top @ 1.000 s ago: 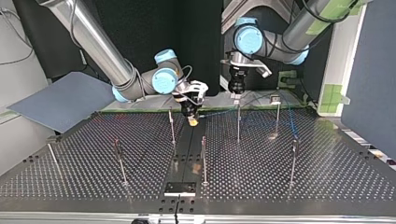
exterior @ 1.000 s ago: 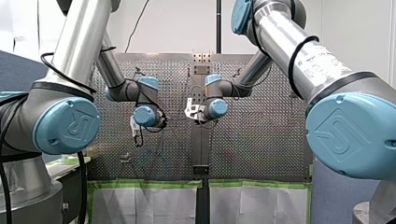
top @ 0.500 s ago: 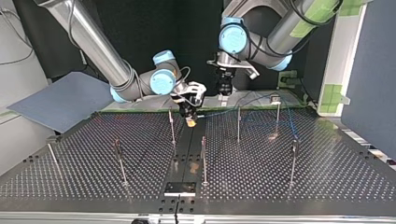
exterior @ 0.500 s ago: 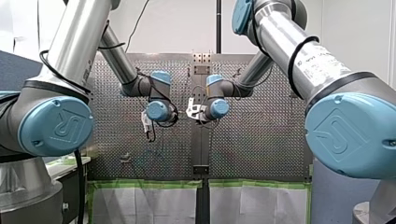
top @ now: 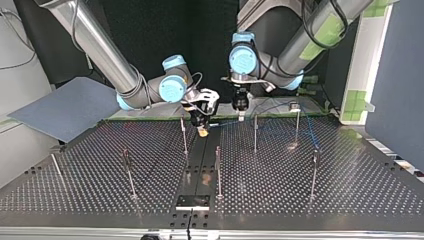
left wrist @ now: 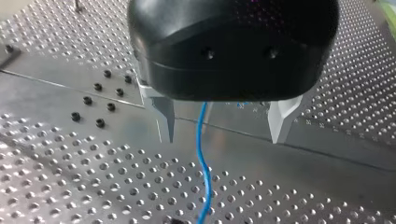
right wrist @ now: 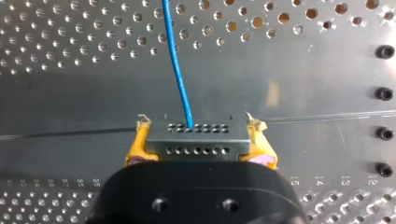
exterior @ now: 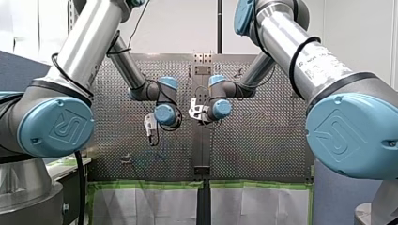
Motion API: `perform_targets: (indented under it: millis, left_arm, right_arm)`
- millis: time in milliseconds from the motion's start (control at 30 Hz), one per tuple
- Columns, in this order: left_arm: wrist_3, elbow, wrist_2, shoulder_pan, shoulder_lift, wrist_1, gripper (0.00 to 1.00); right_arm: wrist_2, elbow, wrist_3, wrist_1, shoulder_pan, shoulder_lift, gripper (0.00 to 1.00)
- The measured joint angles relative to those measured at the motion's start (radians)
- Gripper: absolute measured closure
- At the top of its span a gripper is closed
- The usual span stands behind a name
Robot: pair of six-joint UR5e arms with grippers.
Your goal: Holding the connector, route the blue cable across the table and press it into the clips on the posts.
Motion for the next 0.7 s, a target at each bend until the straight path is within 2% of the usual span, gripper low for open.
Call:
perform_targets:
  millis: [433, 700]
  left_arm:
    - [-0.003, 0.115, 0.014, 0.022, -0.044, -0.021, 0.0]
    - [0.001, 0.184, 0.016, 0.038, -0.109, -0.072, 0.0]
  right_arm:
    - [-0.021, 0.0, 0.0, -0.001, -0.001, 0.0, 1.0]
    - [-0.024, 0.0, 0.0, 0.0, -0.002, 0.0, 1.0]
